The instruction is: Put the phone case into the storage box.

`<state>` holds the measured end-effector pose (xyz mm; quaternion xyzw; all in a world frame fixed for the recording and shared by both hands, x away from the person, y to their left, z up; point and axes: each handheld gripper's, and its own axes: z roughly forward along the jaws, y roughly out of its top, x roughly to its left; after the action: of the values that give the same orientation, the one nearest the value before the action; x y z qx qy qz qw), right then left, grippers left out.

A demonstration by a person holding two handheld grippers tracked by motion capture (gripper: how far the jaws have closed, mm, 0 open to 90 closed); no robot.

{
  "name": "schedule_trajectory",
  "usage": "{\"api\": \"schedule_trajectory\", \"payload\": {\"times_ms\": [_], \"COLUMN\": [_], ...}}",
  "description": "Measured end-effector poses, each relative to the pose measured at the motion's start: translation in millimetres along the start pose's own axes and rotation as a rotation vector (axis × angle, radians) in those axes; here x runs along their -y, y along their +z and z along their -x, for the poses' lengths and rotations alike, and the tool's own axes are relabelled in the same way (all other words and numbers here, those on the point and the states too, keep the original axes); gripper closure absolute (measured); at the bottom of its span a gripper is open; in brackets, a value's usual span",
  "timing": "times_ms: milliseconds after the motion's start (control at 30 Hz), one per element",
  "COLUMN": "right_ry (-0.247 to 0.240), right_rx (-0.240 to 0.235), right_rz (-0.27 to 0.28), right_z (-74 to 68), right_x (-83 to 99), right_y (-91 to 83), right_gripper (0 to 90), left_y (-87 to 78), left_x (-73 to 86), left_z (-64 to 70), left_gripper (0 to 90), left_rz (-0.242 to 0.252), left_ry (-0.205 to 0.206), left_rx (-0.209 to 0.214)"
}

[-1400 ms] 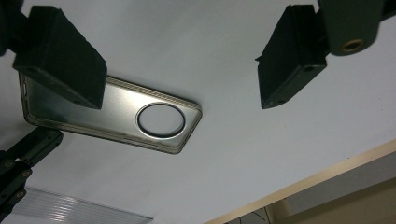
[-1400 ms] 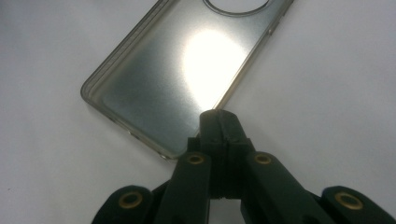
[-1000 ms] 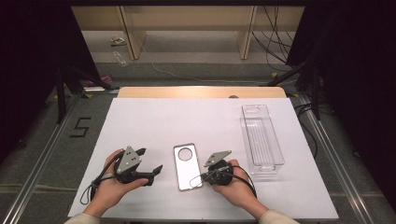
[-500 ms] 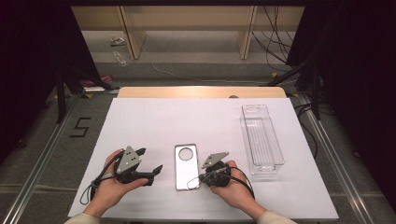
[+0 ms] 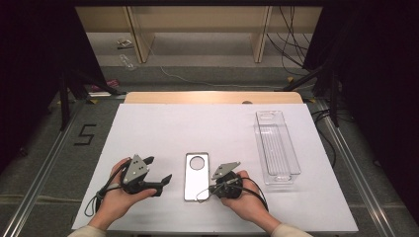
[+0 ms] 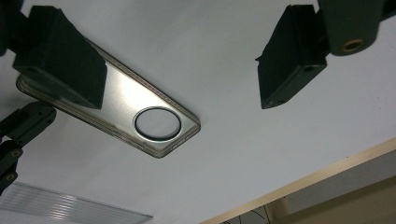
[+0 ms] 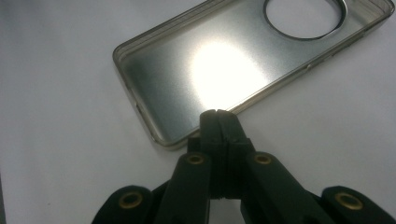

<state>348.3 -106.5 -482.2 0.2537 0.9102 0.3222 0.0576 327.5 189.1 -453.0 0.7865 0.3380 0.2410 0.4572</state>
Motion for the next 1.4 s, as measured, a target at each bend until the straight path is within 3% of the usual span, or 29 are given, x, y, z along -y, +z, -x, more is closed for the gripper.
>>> {"api": "schedule_trajectory", "payload": {"times_ms": [667, 800, 867, 900, 933, 1067, 1133, 1167, 1200, 1233, 1267, 1400], "right_ry": [-0.008, -0.011, 0.007, 0.007, 0.028, 0.067, 0.081, 0.081, 0.081, 0.073, 0.072, 0.089], "right_rx": [-0.007, -0.002, 0.023, 0.023, 0.039, 0.052, 0.043, 0.04, 0.04, 0.041, 0.04, 0.049], "right_rz": [0.008, 0.021, 0.064, 0.064, 0.122, 0.275, 0.352, 0.386, 0.386, 0.453, 0.483, 0.565], "right_z": [-3.1, -2.4, -0.1, -0.1, 4.5, 14.9, 19.6, 21.8, 21.8, 25.7, 27.4, 31.6], "right_x": [-1.4, -1.5, -2.5, -2.5, -2.5, 1.0, 3.8, 4.7, 4.7, 6.7, 7.7, 11.4], "right_y": [2.6, 1.1, -7.8, -7.8, -15.9, -35.8, -46.6, -51.8, -51.8, -61.7, -66.2, -79.9], "right_gripper": [90.0, 84.9, 75.6, 75.6, 65.0, 40.7, 32.6, 29.2, 29.2, 25.6, 25.3, 20.8], "left_y": [0.0, -0.8, -1.2, -1.2, -1.2, -2.3, -2.4, -2.3, -2.3, -2.4, -2.5, -2.7], "left_x": [0.3, 0.2, 0.2, 0.3, 0.4, 0.4, 0.6, 0.7, 0.7, 0.8, 0.7, 0.7], "left_z": [-0.6, -0.7, -1.0, -1.3, -1.6, -1.9, -2.4, -2.5, -2.5, -2.6, -2.6, -2.7], "left_gripper": [15.4, 15.4, 15.4, 15.4, 15.4, 15.3, 15.3, 15.3, 15.3, 15.3, 15.3, 15.4], "left_rz": [0.0, 0.0, 0.002, 0.002, 0.002, 0.003, 0.001, 0.001, 0.001, 0.0, 0.001, 0.0], "left_ry": [-0.002, 0.001, 0.0, 0.0, 0.0, -0.003, -0.002, -0.003, -0.003, -0.002, -0.003, -0.002], "left_rx": [-0.001, -0.006, -0.006, -0.006, -0.006, -0.007, -0.009, -0.009, -0.009, -0.01, -0.011, -0.012]}}
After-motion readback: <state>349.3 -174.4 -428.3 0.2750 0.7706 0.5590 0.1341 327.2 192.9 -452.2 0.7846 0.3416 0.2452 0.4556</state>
